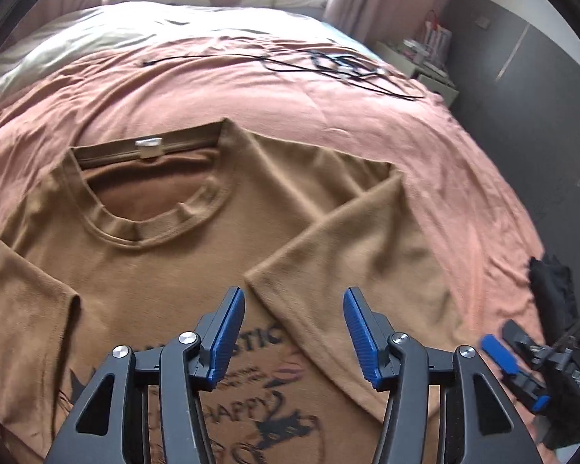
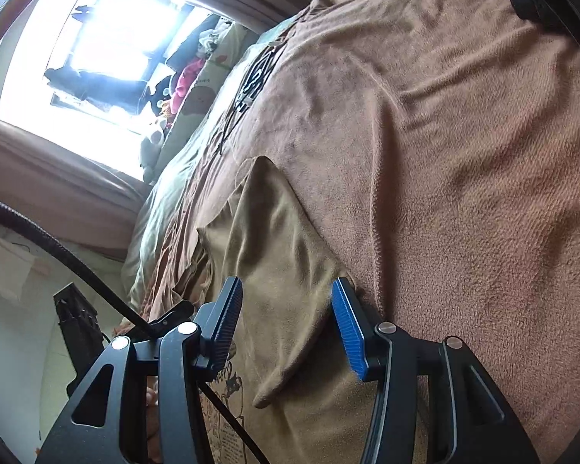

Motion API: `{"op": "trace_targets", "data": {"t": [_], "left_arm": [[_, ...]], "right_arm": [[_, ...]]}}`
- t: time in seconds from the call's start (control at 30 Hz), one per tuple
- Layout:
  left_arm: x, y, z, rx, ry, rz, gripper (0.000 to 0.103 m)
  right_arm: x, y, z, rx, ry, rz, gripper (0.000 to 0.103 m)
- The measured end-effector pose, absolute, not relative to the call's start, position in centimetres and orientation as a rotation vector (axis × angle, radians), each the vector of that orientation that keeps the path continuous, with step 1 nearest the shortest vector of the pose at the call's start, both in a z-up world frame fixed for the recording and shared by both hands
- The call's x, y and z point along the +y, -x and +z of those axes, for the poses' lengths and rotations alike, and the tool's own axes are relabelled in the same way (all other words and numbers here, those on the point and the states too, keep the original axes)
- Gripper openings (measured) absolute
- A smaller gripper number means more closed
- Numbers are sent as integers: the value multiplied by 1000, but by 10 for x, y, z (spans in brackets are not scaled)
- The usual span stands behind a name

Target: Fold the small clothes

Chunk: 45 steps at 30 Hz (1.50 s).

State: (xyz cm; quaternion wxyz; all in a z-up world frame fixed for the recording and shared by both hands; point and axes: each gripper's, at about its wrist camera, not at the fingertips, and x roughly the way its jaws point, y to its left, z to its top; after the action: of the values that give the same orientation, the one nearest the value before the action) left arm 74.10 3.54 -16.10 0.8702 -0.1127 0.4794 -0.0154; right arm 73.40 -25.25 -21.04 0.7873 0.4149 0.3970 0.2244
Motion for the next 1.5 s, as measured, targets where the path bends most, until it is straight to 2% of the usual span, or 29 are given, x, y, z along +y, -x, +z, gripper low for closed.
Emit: {"op": "trace_targets", "data": {"t": [0.23, 0.37, 0.47, 0.6, 0.63, 0.7, 0.77, 0.97, 1.03, 1.3, 1.47, 1.5], "left_arm": [[46, -761, -185, 1017, 225, -3, 55], [41, -770, -200, 1036, 190, 10, 48], [39, -773, -207, 1025, 164, 33, 39], [35, -773, -207, 1015, 148, 14, 9], [33, -774, -206, 1015, 124, 18, 7], [29, -775, -202, 1008, 69, 48, 6], [33, -776, -196, 991, 62, 79, 6], [36, -782, -205, 1057, 57, 57, 9], [39, -778, -201, 1056, 75, 71, 19], [53, -753, -183, 1070, 156, 42, 22], [64, -725, -167, 1039, 167, 44, 45], [66, -719, -163, 1034, 171, 43, 47]], "right_arm": [[-254, -734, -211, 849, -866, 481, 46], [-249, -735, -209, 834, -858, 507, 46], [-243, -737, -212, 838, -843, 508, 46], [-231, -738, -218, 874, -824, 521, 41], [-228, -739, -220, 891, -803, 500, 41], [-227, -740, -225, 918, -781, 454, 30], [-229, -739, -229, 935, -794, 436, 23], [-225, -734, -222, 936, -792, 425, 23], [-229, -732, -218, 931, -809, 414, 26], [-212, -719, -204, 902, -800, 550, 26], [-198, -720, -209, 933, -778, 574, 26], [-193, -719, -211, 942, -774, 582, 26]]}}
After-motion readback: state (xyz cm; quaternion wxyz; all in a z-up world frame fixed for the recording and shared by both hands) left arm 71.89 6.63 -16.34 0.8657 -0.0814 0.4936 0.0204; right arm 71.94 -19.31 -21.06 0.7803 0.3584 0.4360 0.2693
